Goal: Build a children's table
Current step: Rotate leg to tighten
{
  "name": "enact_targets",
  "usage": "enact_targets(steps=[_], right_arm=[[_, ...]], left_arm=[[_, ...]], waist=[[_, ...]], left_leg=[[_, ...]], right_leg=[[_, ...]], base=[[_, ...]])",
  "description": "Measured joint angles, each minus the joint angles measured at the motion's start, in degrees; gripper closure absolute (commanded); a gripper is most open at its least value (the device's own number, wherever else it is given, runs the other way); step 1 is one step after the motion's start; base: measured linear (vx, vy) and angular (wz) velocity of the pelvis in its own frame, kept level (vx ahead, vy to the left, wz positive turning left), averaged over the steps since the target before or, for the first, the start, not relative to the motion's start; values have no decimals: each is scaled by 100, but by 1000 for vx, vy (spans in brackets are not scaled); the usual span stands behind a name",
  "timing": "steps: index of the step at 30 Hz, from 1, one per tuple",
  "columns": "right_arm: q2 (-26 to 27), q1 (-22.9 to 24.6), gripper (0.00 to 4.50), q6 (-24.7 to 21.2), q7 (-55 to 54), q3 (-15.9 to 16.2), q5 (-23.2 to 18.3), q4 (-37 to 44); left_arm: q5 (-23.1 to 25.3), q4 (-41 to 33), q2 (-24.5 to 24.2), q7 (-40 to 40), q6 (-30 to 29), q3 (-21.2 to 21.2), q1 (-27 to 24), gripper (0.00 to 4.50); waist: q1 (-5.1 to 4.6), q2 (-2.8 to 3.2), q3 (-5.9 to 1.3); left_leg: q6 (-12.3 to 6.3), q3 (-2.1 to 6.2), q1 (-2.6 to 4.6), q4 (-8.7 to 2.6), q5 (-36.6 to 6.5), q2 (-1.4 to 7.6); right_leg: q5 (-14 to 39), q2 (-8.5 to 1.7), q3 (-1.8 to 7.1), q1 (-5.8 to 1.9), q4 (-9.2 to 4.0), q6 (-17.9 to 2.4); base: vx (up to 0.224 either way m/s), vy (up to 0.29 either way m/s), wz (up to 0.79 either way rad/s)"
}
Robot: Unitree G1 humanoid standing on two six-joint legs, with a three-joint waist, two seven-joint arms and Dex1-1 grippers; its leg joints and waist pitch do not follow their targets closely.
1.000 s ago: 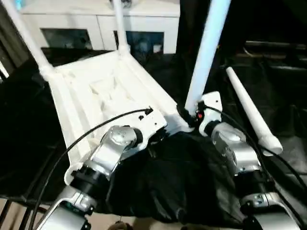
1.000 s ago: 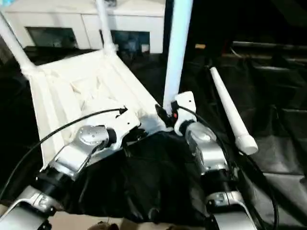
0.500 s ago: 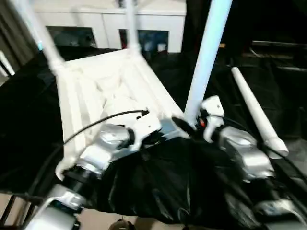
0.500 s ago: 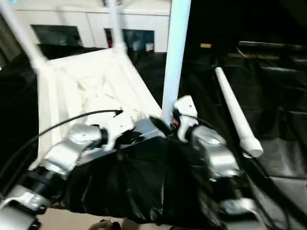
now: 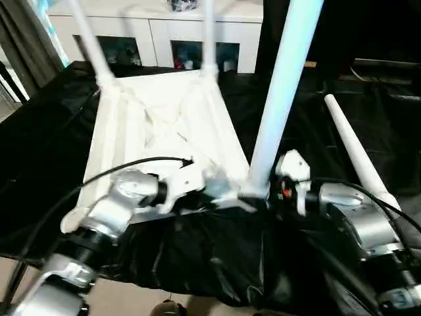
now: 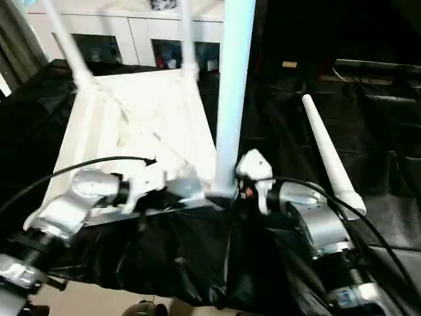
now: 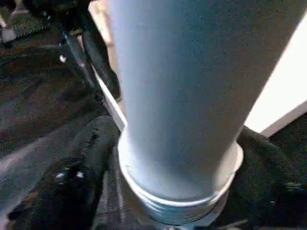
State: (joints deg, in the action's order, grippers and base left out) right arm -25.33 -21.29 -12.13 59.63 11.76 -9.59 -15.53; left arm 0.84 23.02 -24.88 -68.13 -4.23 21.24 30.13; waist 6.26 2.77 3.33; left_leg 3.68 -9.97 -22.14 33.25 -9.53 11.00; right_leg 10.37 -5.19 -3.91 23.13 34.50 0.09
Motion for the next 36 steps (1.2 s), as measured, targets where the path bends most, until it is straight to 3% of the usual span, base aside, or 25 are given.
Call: enact_targets(steps=[6,17,20,26,29,33,36], right_arm=[[-5,0,163,-26,101,21,5,0],[-24,20,175,-125,255,96,-3,92],[382,121,175,-124,-368,-117,16,-2],[1666,-57,176,-97,-3060,-931,276,-641],[2041,-255,176,-63,-3949,-1096,370,-918],[2305,-375,176,156,-4586,-1196,524,-1159],[2401,-377,106,316,-4693,-1296,561,-1237]], left_arm=[[-8,52,-18,-130,115,12,0,450],[-11,160,-77,-297,309,12,0,450],[21,241,43,35,193,-60,1,450],[327,553,995,1559,-399,-290,162,450],[438,555,1306,2038,-626,-290,171,450],[583,551,1532,2389,-739,-289,174,450],[679,550,1600,2464,-736,-284,179,450]], waist=[[23,-2,-1],[25,-4,-3],[-2,-5,-4],[-207,2,-10],[-277,18,-21],[-281,44,-38],[-281,45,-39]], left_leg=[[-1,0,-1,32,-1,2],[0,1,3,42,0,3],[1,1,8,44,1,3],[3,2,19,48,1,0],[3,5,20,42,1,0],[3,6,19,37,1,-2],[3,6,16,38,1,-4]], right_leg=[[2,-3,3,0,25,-1],[2,-6,4,1,52,-1],[0,-5,5,0,56,-3],[-8,-6,9,-1,55,-13],[-10,-5,7,-1,55,-12],[-9,-5,6,-2,52,-10],[-8,-5,7,-3,46,-10]], base=[[0,0,0],[0,0,0],[0,0,0],[0,0,0],[0,0,0],[0,0,0],[0,0,0]])
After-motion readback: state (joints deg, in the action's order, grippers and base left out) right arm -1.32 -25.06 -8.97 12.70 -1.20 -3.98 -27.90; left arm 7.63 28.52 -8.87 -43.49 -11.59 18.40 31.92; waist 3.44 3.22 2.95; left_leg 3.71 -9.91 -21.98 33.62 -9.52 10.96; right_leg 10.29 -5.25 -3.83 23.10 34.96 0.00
